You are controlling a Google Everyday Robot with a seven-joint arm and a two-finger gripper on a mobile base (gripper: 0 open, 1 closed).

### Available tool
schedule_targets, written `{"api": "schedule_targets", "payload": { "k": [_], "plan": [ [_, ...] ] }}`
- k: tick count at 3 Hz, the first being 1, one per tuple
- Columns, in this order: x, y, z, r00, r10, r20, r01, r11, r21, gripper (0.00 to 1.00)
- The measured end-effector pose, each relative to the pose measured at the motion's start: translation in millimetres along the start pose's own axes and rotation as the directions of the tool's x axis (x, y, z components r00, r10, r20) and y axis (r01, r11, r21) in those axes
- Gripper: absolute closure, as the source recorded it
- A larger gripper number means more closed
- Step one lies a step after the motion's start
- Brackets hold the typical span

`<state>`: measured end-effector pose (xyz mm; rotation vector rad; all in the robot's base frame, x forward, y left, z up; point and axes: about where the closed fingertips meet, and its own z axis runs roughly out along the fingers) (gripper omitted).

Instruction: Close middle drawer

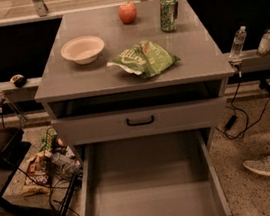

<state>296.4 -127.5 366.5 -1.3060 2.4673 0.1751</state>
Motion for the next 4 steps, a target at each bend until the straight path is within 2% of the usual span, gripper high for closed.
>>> {"api": "schedule_targets", "payload": {
  "k": [1, 2, 3, 4],
  "plan": [
    [-6.5, -11.9, 14.3, 0.999, -0.016, 0.035, 0.015, 0.9997, 0.017, 1.00],
    [-23.5, -37.2, 29.9, 0.996, -0.050, 0.076, 0.046, 0.9977, 0.050, 1.00],
    [-32.6, -48.7, 40.5, 0.992, -0.078, 0.099, 0.071, 0.9953, 0.066, 1.00],
    [-56.3, -81.7, 61.1, 0.983, -0.104, 0.153, 0.087, 0.9902, 0.109, 1.00]
  ]
}}
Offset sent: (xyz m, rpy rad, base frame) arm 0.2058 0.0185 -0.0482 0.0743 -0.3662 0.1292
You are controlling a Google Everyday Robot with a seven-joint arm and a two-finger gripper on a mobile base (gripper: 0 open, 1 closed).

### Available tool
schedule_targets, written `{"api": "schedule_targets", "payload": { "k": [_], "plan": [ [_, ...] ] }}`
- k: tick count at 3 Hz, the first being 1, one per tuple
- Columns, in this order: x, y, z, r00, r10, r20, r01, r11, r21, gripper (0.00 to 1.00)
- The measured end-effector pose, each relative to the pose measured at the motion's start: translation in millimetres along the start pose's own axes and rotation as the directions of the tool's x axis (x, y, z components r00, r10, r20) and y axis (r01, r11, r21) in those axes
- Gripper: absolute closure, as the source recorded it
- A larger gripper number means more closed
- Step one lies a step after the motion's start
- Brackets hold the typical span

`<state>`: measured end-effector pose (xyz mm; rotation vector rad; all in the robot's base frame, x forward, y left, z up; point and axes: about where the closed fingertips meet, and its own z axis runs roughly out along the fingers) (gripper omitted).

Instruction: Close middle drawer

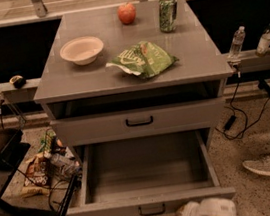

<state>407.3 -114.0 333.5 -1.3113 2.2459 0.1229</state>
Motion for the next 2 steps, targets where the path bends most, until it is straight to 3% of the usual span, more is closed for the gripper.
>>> {"api": "schedule_targets", "payload": {
  "k": [2],
  "plan": [
    [-8.8, -12.4, 13.2, 0.999, -0.008, 0.035, 0.007, 0.9998, 0.019, 1.00]
  ]
}}
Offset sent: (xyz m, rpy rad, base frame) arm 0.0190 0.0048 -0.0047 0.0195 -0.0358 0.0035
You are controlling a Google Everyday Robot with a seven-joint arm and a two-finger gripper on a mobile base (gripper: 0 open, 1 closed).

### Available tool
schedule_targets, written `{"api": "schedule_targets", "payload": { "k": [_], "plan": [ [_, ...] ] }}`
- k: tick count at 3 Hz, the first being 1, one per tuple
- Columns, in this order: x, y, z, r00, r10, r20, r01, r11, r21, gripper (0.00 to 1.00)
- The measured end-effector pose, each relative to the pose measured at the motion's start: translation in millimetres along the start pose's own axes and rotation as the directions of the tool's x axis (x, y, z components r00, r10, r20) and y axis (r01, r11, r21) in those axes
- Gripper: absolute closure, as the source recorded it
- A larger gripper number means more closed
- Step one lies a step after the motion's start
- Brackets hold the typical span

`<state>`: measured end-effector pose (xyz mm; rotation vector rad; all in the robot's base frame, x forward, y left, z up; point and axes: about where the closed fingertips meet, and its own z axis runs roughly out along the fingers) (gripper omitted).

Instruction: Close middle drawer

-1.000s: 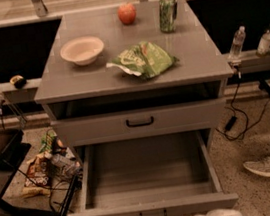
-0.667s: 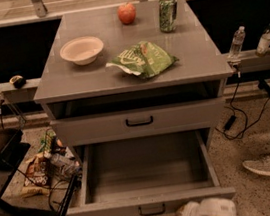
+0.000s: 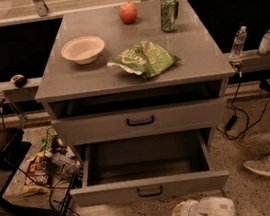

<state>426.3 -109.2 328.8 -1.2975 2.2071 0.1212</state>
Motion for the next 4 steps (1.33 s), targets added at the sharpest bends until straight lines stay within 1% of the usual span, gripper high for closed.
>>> {"api": "schedule_targets", "payload": {
  "k": [1, 2, 3, 4],
  "plan": [
    [-3.9, -1.3, 2.2, 1.000, -0.014, -0.016, 0.014, 0.9999, 0.006, 1.00],
    [-16.9, -24.1, 10.8, 0.999, -0.041, -0.027, 0.043, 0.9973, 0.059, 1.00],
    [-26.7, -54.0, 26.4, 0.996, -0.079, -0.039, 0.082, 0.9915, 0.101, 1.00],
    [-28.3, -59.3, 28.9, 0.996, -0.084, -0.041, 0.088, 0.9900, 0.110, 1.00]
  ]
}}
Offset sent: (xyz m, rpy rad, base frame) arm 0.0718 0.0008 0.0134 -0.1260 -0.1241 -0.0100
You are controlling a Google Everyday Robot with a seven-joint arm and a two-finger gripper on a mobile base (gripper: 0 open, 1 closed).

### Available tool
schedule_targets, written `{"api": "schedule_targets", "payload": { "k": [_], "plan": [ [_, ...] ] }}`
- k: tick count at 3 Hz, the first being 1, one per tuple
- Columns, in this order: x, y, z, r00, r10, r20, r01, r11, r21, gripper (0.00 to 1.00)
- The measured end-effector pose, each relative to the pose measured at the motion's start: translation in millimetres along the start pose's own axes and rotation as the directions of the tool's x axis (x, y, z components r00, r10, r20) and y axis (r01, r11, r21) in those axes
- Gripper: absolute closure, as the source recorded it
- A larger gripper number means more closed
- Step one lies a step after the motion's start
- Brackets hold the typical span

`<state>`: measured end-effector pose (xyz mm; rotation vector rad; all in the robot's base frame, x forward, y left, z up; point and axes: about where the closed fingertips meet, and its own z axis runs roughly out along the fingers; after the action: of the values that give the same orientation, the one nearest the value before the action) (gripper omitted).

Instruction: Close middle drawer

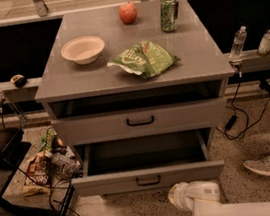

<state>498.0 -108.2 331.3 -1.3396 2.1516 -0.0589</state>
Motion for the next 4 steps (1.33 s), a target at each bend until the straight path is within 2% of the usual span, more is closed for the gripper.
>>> {"api": "schedule_targets", "payload": {
  "k": [1, 2, 3, 4],
  "plan": [
    [-3.4, -31.2, 10.7, 0.999, -0.034, -0.005, 0.034, 0.9982, 0.050, 1.00],
    [-6.4, -51.5, 15.4, 0.998, -0.063, -0.008, 0.063, 0.9952, 0.075, 1.00],
    [-12.3, -82.5, 22.8, 0.994, -0.108, -0.013, 0.109, 0.9884, 0.106, 1.00],
    [-13.3, -91.1, 24.8, 0.993, -0.116, -0.016, 0.117, 0.9865, 0.115, 0.85]
  ]
}}
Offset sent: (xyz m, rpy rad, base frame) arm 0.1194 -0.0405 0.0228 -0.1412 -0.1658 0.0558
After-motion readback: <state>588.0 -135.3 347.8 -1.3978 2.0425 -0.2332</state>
